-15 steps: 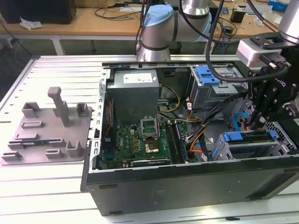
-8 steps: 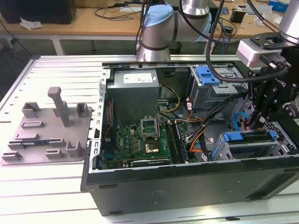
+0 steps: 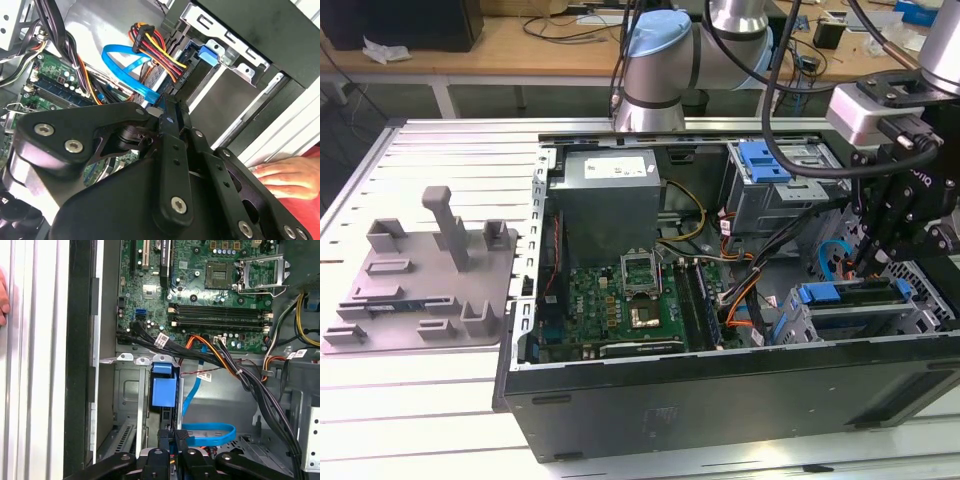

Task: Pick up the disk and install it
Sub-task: 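Insert the second disk wire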

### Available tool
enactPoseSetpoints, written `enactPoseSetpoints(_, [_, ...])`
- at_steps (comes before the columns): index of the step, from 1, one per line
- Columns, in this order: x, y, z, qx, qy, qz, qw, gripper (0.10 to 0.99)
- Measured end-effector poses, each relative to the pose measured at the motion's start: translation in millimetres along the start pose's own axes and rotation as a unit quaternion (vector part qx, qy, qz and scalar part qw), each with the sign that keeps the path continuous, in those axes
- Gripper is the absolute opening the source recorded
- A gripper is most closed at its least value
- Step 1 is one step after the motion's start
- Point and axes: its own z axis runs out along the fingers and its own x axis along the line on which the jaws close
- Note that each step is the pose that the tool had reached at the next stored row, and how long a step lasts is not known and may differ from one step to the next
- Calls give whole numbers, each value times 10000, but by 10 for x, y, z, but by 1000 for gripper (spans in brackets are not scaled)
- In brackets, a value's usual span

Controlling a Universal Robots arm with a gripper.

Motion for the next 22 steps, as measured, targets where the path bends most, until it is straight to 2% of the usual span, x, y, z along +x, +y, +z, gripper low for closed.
enactPoseSetpoints(11, [3,-1,47,0,-11,1,10000,161])
enactPoseSetpoints(22, [14,-6,94,4,-57,2,10000,161])
